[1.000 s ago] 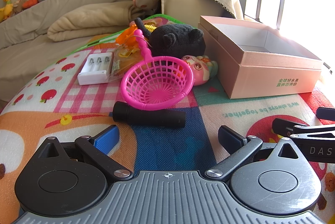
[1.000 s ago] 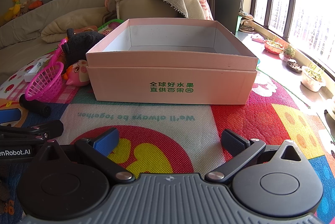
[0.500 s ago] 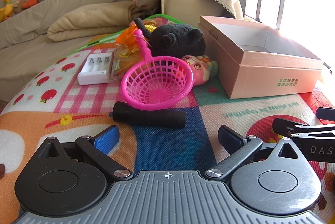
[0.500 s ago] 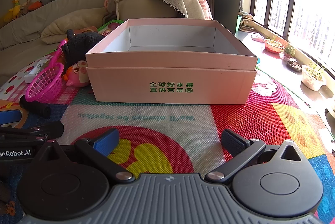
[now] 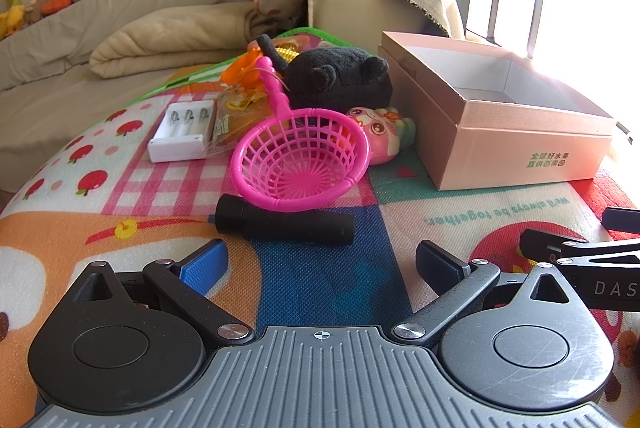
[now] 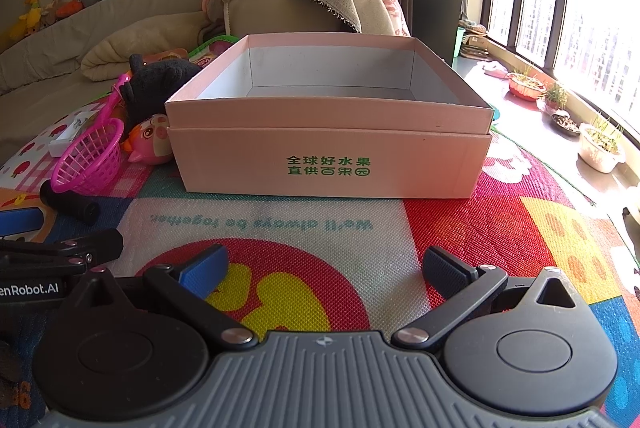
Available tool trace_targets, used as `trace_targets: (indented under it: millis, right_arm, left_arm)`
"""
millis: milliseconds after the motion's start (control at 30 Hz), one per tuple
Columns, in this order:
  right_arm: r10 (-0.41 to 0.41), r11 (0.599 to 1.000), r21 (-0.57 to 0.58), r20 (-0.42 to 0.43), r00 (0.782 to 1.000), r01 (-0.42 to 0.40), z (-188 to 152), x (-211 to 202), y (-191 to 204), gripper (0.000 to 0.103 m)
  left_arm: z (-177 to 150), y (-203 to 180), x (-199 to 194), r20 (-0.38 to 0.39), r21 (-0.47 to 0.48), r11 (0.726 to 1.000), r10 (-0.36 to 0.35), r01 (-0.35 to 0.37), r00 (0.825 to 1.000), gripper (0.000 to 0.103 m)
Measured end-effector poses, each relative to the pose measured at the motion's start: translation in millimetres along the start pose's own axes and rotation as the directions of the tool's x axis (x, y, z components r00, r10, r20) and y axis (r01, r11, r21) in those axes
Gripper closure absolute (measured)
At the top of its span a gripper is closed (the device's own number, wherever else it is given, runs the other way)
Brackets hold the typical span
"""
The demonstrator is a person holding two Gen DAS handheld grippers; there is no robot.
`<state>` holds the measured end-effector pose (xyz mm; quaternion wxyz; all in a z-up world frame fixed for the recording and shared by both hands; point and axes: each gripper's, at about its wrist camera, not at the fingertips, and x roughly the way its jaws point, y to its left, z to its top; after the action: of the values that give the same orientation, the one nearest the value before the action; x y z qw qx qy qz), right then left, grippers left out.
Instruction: Organize objects
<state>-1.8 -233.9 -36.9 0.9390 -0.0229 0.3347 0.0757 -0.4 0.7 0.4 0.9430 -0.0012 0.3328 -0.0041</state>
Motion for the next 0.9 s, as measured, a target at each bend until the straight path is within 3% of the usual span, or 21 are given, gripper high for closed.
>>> trace_targets:
  millis: [133, 333, 500, 667, 900]
  right_arm:
    - [0.033, 0.999, -0.016, -0.059, 0.998, -0.034, 7, 1, -3, 0.0]
    - [0.037, 0.999, -0.03, -0.086, 0.996, -0.04, 9, 1, -3, 0.0]
    - [0.033, 0.999, -0.032, -0.089, 0.996, -0.036, 9, 1, -1, 0.0]
    - [0.033, 0.999, -0.032, -0.096, 0.995, -0.036, 10, 2, -1, 0.0]
    - [0.013, 1.0, -0.016, -0.107, 0.994, -0.015, 11, 1, 0, 0.0]
  left_arm:
    - [-2, 5, -9, 0.005, 0.02, 1.0, -0.012, 0.012, 1.0, 0.001]
    - [4, 24, -22, 0.076, 0.044, 0.998, -0.058, 0.055, 0.995, 0.001]
    - [38, 44, -8, 0.048, -0.084, 0.991, -0.103, 0.107, 0.994, 0.001]
    - [59, 39, 24, -0.009, -0.06, 0.997, -0.051, 0.05, 0.999, 0.001]
    - [57, 31, 38, -0.022, -0.069, 0.992, -0.104, 0.102, 0.994, 0.001]
